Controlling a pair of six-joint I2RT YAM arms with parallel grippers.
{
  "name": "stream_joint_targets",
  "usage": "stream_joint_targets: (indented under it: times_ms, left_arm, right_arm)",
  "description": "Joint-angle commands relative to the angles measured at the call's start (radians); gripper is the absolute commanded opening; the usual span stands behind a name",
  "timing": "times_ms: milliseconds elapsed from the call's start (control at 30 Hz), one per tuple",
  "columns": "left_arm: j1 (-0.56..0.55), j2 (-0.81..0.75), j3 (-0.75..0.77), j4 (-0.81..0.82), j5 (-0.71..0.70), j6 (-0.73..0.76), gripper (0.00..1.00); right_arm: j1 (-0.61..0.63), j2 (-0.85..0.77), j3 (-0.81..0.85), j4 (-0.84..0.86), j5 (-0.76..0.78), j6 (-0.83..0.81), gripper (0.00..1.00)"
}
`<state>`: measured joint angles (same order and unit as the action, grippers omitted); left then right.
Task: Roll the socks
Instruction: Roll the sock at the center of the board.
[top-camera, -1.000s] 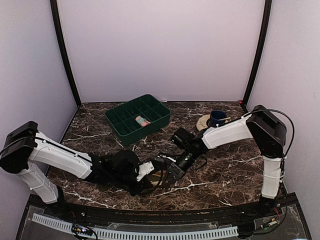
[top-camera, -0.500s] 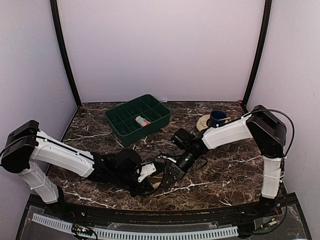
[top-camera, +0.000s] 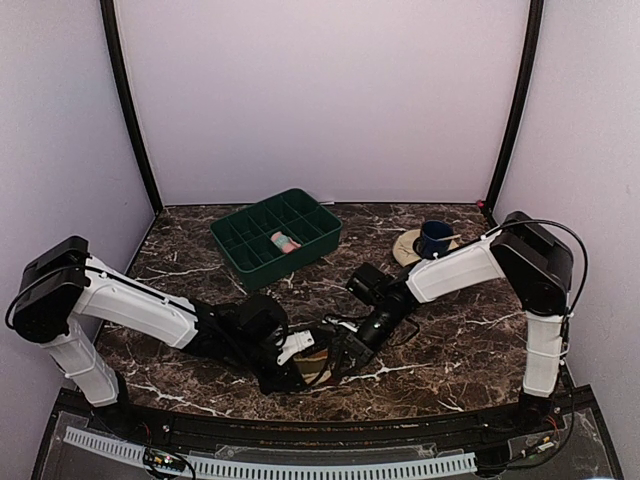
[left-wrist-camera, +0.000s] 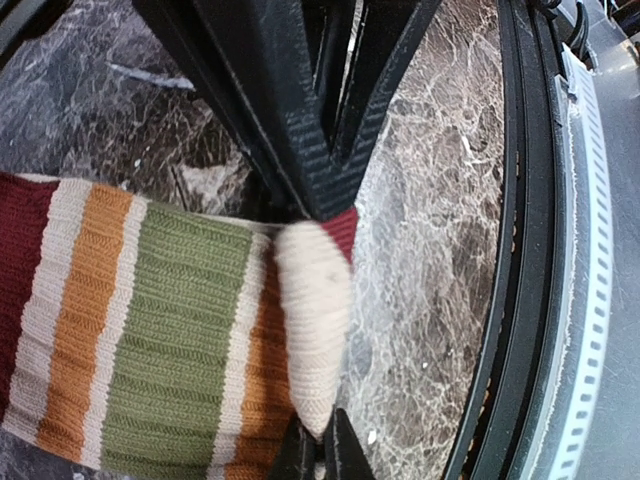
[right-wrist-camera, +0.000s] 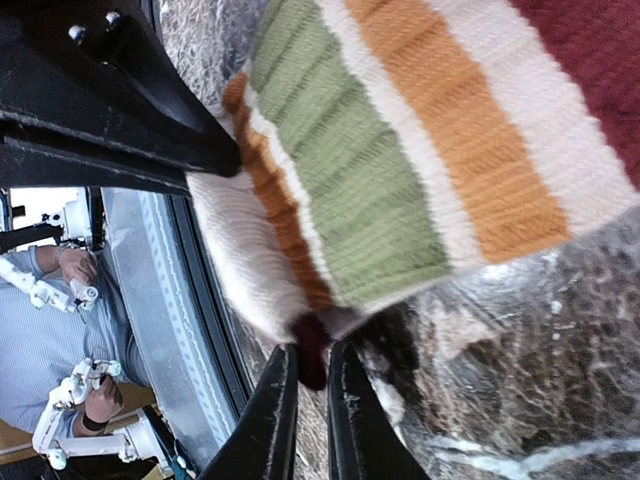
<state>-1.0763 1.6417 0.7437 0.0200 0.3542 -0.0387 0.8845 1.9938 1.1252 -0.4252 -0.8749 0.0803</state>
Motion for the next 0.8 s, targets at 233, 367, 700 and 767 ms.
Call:
stream_joint_targets:
  times_ms: [233, 367, 700, 767]
  left_arm:
    - [0.074, 0.074, 0.079, -0.094, 0.210, -0.015, 0.00]
    - [0.086, 0.096, 0.097, -0.107, 0.262, -0.020, 0.00]
    - [0.138, 0.111, 0.097, -0.113, 0.362, -0.054, 0.00]
    - [0.143, 0.123, 0.108, -0.125, 0.378, -0.055, 0.00]
  right_arm:
    - [-0.013, -0.025, -0.008, 0.049, 0.066, 0.031, 0.11]
    - [-0.025, -0.067, -0.055, 0.121, 0.132, 0.074, 0.11]
    - [-0.060, -0.203, -0.181, 0.292, 0.290, 0.157, 0.13]
    - [-0.061, -0.229, -0.203, 0.308, 0.334, 0.153, 0.14]
